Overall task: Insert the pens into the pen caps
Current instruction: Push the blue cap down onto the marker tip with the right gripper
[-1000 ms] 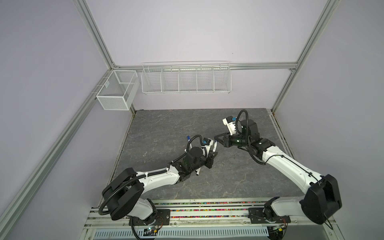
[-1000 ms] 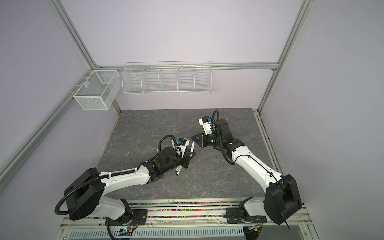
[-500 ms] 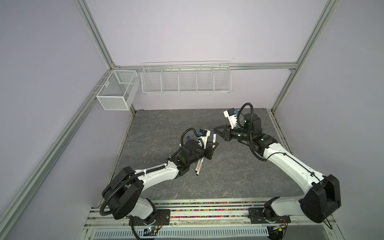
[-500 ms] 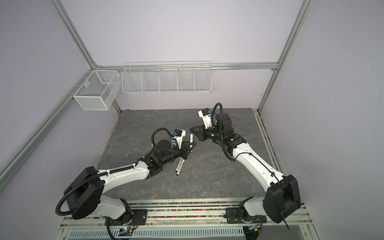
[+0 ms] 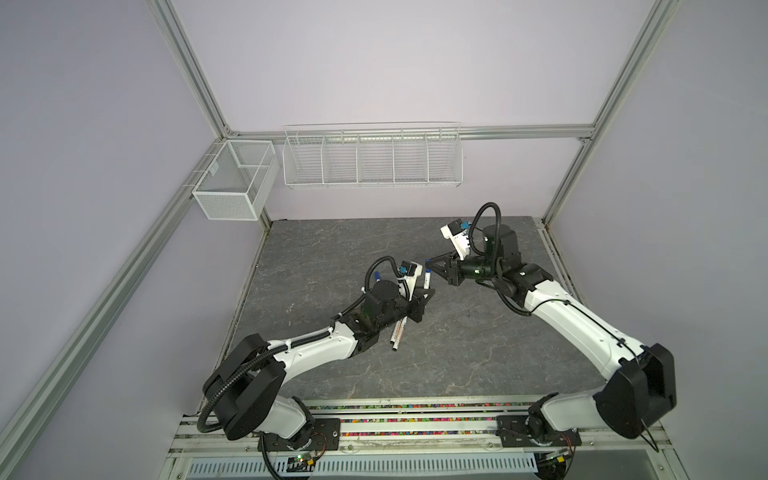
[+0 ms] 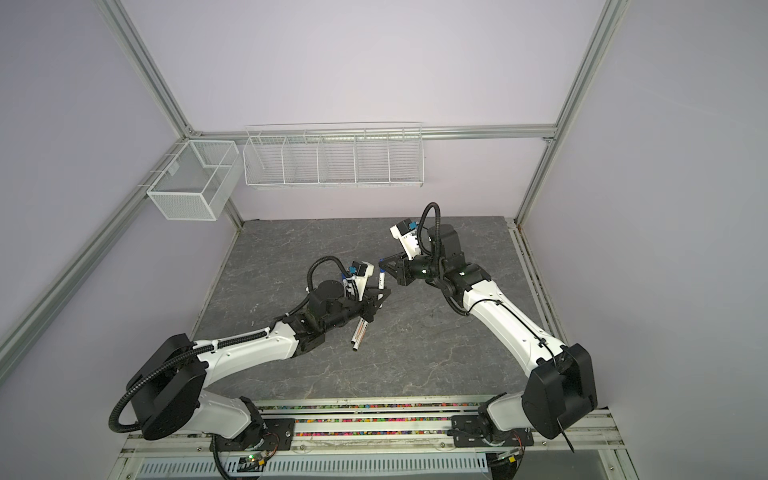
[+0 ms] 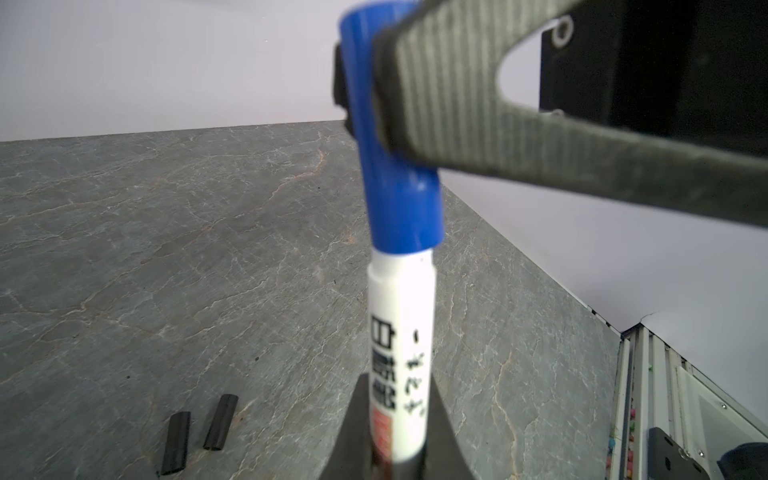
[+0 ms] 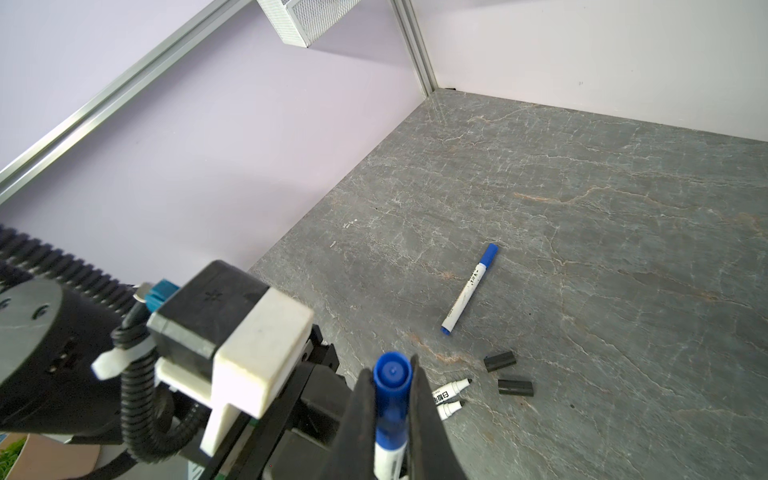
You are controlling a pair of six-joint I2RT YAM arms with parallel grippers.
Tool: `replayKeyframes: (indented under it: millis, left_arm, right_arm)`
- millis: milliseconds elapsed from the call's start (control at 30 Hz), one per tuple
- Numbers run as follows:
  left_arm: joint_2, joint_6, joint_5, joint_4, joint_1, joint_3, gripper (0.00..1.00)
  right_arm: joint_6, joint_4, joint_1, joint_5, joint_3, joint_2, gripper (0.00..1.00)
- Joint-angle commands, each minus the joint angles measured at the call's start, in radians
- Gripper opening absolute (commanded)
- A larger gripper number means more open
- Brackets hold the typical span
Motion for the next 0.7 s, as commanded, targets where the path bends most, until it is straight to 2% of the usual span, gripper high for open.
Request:
replayKeyframes:
  millis: [0,200,367,500,667]
  left_arm:
    - [-0.053,0.004,-0.106,0.247,0.033,0.034,0.00]
    - [-0.058,0.049,-0.068,0.336,0.032,0.002,0.00]
    - [-0.050,0.101,-0.030,0.336,0.031,-0.008,0.00]
    - [-0.042,0.134,-0.041,0.366,0.020,-0.044,0.00]
    - [-0.040,0.231,-0.064,0.350,-0.022,-0.053,0.00]
  right_arm:
    - [-0.028,-0.269,0.058,-0.204,-0.055,-0.013,0.07]
    - [-0.046,-0.266,0.060,-0.243,-0.055,-0.035,0.10]
    - [-0.049,-0.249,0.060,-0.179,-0.049,-0.079,0.11]
    - [-0.047,-0.232,0.060,-0.130,-0.024,-0.116,0.12]
    - [-0.070,-0.270,0.059,-0.109,0.024,-0.122,0.18]
